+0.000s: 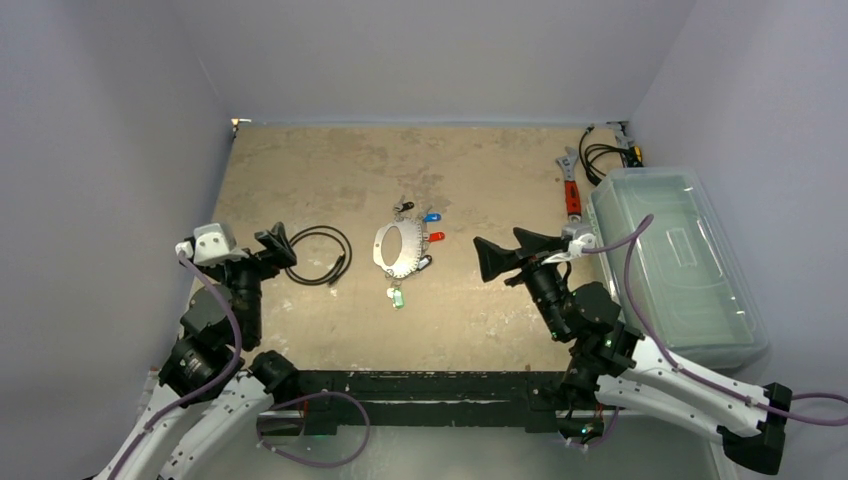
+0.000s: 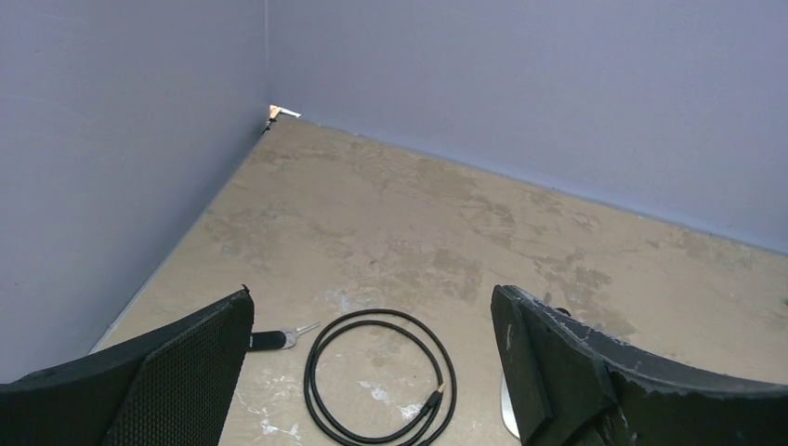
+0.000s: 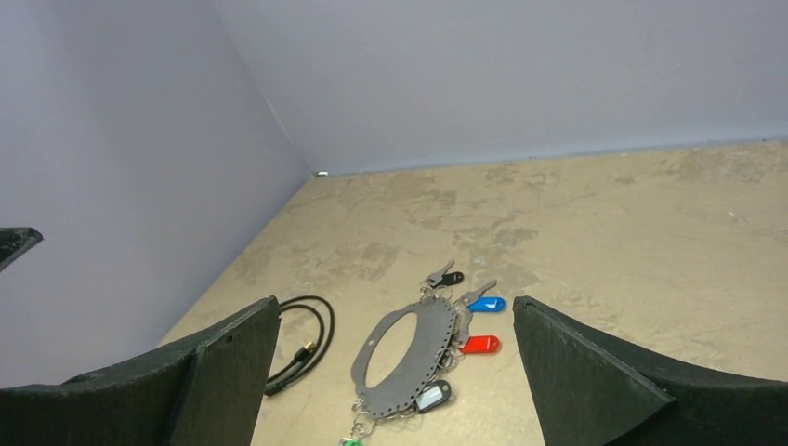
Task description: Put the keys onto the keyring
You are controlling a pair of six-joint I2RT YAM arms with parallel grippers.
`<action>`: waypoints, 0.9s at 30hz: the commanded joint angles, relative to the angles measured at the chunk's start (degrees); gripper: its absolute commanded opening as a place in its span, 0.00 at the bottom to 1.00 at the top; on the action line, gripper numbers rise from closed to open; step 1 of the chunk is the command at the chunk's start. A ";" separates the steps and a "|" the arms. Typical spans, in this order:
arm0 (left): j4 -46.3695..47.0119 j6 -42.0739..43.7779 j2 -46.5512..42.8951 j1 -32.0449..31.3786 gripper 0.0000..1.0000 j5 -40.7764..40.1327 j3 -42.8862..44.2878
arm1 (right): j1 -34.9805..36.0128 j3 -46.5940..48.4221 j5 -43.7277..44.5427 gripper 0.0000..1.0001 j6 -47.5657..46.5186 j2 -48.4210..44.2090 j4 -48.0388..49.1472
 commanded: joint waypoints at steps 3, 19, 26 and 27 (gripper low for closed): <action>1.49 2.98 3.09 1.49 0.97 1.69 0.04 | -0.16 1.75 2.71 0.99 2.75 1.09 -0.01; 4.74 3.16 4.37 7.25 0.97 8.58 -1.17 | -0.16 0.06 2.05 0.99 -1.45 6.41 7.48; 4.45 3.24 3.94 7.29 0.97 8.49 -1.23 | -0.07 0.10 -0.63 0.99 -3.99 6.83 11.22; 4.33 3.25 3.71 7.29 0.97 8.28 -1.19 | -0.07 -0.41 -1.01 0.99 -4.63 6.35 12.20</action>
